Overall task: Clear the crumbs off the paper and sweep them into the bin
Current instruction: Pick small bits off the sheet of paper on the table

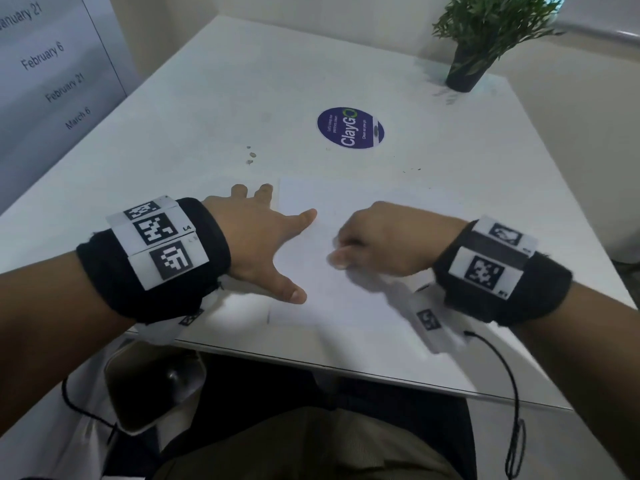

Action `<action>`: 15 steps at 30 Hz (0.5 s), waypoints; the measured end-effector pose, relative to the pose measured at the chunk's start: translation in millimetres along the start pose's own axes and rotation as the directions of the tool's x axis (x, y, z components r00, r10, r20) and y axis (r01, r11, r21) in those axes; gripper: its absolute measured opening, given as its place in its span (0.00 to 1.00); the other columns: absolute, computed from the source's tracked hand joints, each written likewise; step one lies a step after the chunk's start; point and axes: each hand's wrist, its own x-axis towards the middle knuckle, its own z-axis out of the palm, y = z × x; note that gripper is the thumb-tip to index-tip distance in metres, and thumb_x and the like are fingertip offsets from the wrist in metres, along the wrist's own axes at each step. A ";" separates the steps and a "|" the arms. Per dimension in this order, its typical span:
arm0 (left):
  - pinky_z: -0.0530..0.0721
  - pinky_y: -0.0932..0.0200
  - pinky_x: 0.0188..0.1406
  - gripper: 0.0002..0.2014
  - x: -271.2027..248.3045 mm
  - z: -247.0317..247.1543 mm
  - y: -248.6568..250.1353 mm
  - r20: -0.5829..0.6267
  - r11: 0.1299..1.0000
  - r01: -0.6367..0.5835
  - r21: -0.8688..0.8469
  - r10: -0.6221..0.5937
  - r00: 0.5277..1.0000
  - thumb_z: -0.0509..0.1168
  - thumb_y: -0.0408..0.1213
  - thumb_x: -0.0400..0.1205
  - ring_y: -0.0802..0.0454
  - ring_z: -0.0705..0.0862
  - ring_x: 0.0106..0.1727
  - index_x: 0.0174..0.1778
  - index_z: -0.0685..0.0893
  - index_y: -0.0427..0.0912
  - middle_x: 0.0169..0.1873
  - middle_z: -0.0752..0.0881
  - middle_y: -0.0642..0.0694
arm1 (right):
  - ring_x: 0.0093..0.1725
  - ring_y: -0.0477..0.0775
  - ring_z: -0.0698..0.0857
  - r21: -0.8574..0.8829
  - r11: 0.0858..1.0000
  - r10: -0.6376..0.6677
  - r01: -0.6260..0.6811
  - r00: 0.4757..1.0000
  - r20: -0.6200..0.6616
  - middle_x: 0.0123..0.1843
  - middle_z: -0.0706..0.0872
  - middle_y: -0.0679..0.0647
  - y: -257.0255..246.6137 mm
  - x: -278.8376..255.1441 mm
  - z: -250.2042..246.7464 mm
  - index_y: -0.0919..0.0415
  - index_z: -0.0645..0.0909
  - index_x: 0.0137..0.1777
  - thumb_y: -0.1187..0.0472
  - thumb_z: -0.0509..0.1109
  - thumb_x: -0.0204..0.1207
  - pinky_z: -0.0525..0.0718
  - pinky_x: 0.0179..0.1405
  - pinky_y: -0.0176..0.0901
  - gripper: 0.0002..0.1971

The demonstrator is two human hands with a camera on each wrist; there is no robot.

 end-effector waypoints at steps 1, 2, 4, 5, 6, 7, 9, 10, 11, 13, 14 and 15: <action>0.78 0.34 0.64 0.63 -0.3 -0.7 0.5 0.007 1.000 0.005 0.003 -0.005 1.000 0.58 0.88 0.57 0.28 0.56 0.83 0.81 0.30 0.74 0.86 0.46 0.34 | 0.42 0.54 0.83 -0.003 0.998 0.055 -0.055 0.998 -0.010 0.34 0.85 0.49 10.4 -2.2 -5.1 0.55 0.79 0.34 0.43 0.65 0.85 0.80 0.44 0.51 0.21; 0.77 0.33 0.64 0.63 -0.4 -1.5 1.3 0.013 1.000 0.007 0.007 -0.007 1.000 0.59 0.88 0.57 0.28 0.56 0.83 0.82 0.30 0.74 0.86 0.47 0.34 | 0.43 0.56 0.83 -0.015 0.996 0.093 -0.093 0.995 -0.033 0.34 0.84 0.49 17.2 -4.2 -8.6 0.55 0.79 0.33 0.43 0.65 0.85 0.79 0.43 0.50 0.21; 0.77 0.33 0.64 0.63 0.5 -2.4 1.7 0.014 1.000 0.009 0.014 -0.009 1.000 0.58 0.88 0.57 0.27 0.57 0.83 0.82 0.30 0.74 0.86 0.48 0.34 | 0.44 0.58 0.83 -0.075 0.993 0.087 -0.094 0.991 -0.099 0.36 0.84 0.52 12.9 -5.7 -10.3 0.56 0.80 0.35 0.45 0.64 0.86 0.80 0.43 0.51 0.21; 0.77 0.33 0.64 0.64 1.0 -2.4 1.4 0.012 1.000 0.007 0.018 -0.007 1.000 0.58 0.89 0.56 0.27 0.57 0.82 0.81 0.30 0.74 0.85 0.49 0.34 | 0.45 0.59 0.83 -0.101 0.993 0.043 -0.056 0.992 -0.122 0.38 0.85 0.54 3.5 -5.8 -7.7 0.58 0.81 0.37 0.45 0.63 0.86 0.82 0.44 0.52 0.21; 0.78 0.33 0.63 0.64 1.2 -2.1 1.2 0.010 1.000 0.004 0.016 -0.005 1.000 0.58 0.89 0.56 0.27 0.58 0.82 0.81 0.30 0.74 0.85 0.50 0.33 | 0.44 0.58 0.83 -0.110 0.994 -0.013 0.000 0.993 -0.119 0.38 0.86 0.55 -7.8 -4.6 -2.4 0.58 0.81 0.38 0.45 0.62 0.87 0.83 0.45 0.52 0.20; 0.78 0.33 0.62 0.64 1.4 -1.4 1.4 0.008 1.000 0.002 0.017 -0.002 1.000 0.58 0.89 0.56 0.26 0.59 0.81 0.81 0.29 0.73 0.85 0.51 0.32 | 0.42 0.56 0.83 -0.101 0.993 -0.067 0.057 0.993 -0.097 0.38 0.86 0.54 -19.5 -4.7 3.9 0.57 0.81 0.38 0.46 0.62 0.87 0.83 0.45 0.51 0.20; 0.77 0.34 0.61 0.64 1.6 -1.4 1.7 0.003 1.000 -0.003 0.022 0.003 1.000 0.58 0.89 0.56 0.26 0.60 0.80 0.81 0.30 0.73 0.84 0.52 0.32 | 0.39 0.54 0.82 -0.054 0.993 -0.104 0.102 0.994 -0.038 0.36 0.85 0.52 -30.6 -6.3 11.8 0.55 0.80 0.36 0.46 0.62 0.86 0.82 0.44 0.50 0.20; 0.77 0.34 0.62 0.64 1.3 -1.4 1.7 0.005 1.000 -0.001 0.020 0.001 1.000 0.59 0.89 0.56 0.26 0.60 0.80 0.81 0.30 0.73 0.84 0.52 0.32 | 0.39 0.53 0.82 -0.034 0.997 -0.075 0.075 0.997 -0.022 0.35 0.85 0.51 -26.7 -7.2 10.0 0.54 0.79 0.34 0.46 0.63 0.86 0.81 0.44 0.49 0.20; 0.77 0.34 0.62 0.64 0.9 -1.6 1.9 0.010 1.000 0.004 0.015 -0.004 1.000 0.59 0.88 0.57 0.26 0.59 0.81 0.82 0.31 0.73 0.84 0.51 0.32 | 0.39 0.52 0.81 -0.028 0.999 -0.029 0.028 1.000 -0.011 0.34 0.84 0.49 -17.4 -7.8 6.4 0.52 0.78 0.32 0.45 0.64 0.86 0.79 0.43 0.48 0.21; 0.77 0.33 0.65 0.63 0.6 -2.5 2.2 0.019 1.000 0.010 0.007 -0.010 1.000 0.60 0.87 0.58 0.27 0.58 0.82 0.83 0.32 0.73 0.85 0.50 0.33 | 0.37 0.47 0.79 -0.053 0.996 0.075 -0.076 0.997 -0.013 0.33 0.81 0.46 4.5 -10.5 -3.3 0.51 0.76 0.31 0.44 0.64 0.86 0.74 0.39 0.46 0.22; 0.76 0.33 0.66 0.63 0.6 -2.9 2.2 0.022 1.000 0.012 0.003 -0.012 1.000 0.60 0.87 0.58 0.27 0.57 0.82 0.83 0.31 0.73 0.85 0.49 0.33 | 0.37 0.47 0.78 -0.072 0.991 0.107 -0.108 0.994 -0.030 0.33 0.81 0.46 13.7 -11.4 -7.4 0.51 0.76 0.31 0.44 0.64 0.86 0.72 0.37 0.45 0.21; 0.76 0.33 0.67 0.63 1.0 -3.1 2.5 0.026 1.000 0.012 0.001 -0.012 1.000 0.60 0.87 0.58 0.27 0.57 0.82 0.83 0.31 0.73 0.86 0.48 0.33 | 0.38 0.49 0.78 -0.091 0.988 0.118 -0.123 0.991 -0.054 0.33 0.81 0.47 19.2 -12.2 -9.5 0.52 0.78 0.33 0.44 0.64 0.87 0.71 0.35 0.45 0.21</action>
